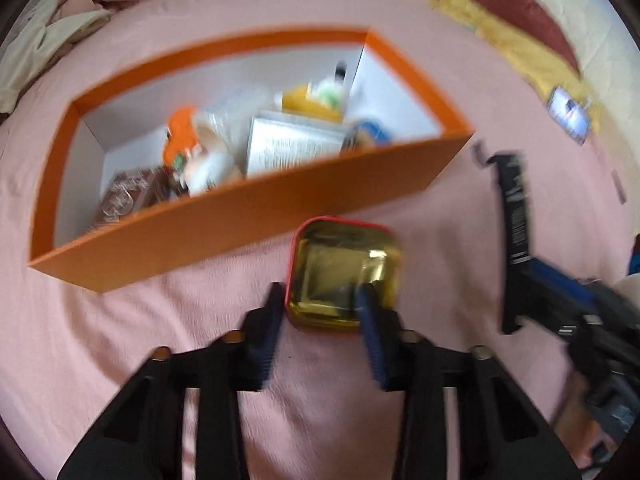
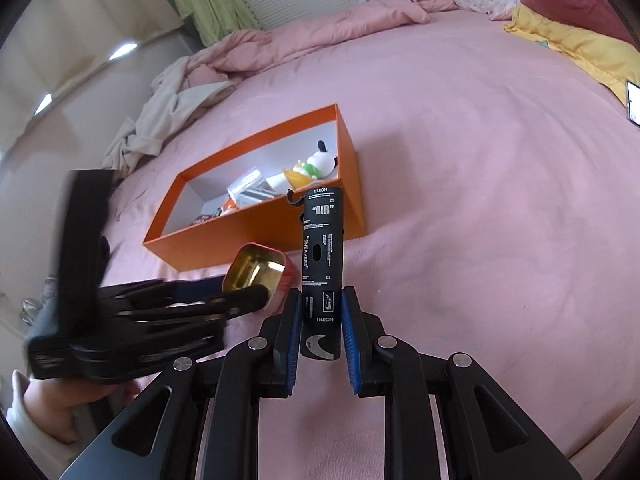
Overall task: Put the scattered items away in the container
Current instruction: 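Grasp and lift the black AIR tag with the right gripper while the left gripper grasps the red-gold tin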
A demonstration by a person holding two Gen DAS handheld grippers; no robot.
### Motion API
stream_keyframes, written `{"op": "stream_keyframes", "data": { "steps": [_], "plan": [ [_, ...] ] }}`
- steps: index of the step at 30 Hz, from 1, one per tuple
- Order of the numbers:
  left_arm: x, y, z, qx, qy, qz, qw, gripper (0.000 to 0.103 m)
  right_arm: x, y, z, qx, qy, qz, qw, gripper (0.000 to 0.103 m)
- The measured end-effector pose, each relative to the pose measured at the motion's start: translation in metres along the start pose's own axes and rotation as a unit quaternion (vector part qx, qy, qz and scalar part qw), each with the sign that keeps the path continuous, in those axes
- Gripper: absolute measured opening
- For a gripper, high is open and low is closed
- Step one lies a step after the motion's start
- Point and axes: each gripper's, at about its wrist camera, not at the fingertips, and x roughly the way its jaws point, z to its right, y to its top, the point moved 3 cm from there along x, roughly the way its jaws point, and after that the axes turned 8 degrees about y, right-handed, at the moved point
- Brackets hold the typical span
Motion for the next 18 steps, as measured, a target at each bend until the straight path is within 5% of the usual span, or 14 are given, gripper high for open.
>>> {"op": "stream_keyframes", "data": {
  "steps": [1,2,9,14,18],
  "plan": [
    [0.002,-0.001,0.000,0.002,0.006,0.002,1.0000,0.022,0.000,0.000,0.000,0.002,0.000,-0.001,1.000,0.019],
    [-0.001,-0.001,-0.001,0.002,0.011,0.009,0.9999,0.006,-0.001,0.000,0.001,0.006,0.001,0.001,1.000,0.019],
    [-0.053,-0.009,-0.014,-0.037,-0.046,0.093,0.9939,0.005,-0.005,0.002,0.002,0.018,0.007,0.014,1.000,0.019],
    [-0.086,-0.005,-0.044,-0.093,-0.102,0.159,0.9777,0.005,-0.010,0.005,0.000,0.018,0.018,0.029,0.999,0.019],
    [-0.099,0.006,-0.068,-0.128,-0.112,0.184,0.9681,0.005,-0.013,0.009,-0.005,0.021,0.039,0.037,0.998,0.019]
  ]
}}
